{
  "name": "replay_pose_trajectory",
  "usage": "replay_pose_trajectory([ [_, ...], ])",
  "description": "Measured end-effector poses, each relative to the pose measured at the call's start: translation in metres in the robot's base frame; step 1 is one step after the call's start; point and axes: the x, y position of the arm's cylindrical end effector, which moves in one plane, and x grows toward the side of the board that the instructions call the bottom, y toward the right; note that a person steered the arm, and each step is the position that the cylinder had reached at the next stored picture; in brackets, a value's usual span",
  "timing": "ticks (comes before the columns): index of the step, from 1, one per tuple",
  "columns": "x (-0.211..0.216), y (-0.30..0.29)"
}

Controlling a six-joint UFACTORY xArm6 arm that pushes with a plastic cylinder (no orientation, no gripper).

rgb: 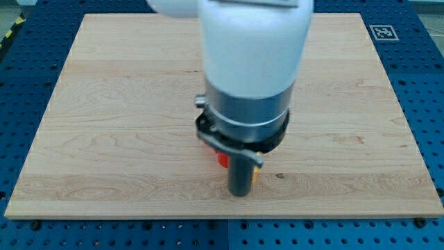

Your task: Move the yellow heart to the bottom right side of the board

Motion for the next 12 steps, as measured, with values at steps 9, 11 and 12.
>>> replay_pose_trajectory([
  [9, -0.081, 0.064],
  [11, -0.068, 0.075],
  [12, -0.068, 0.075],
])
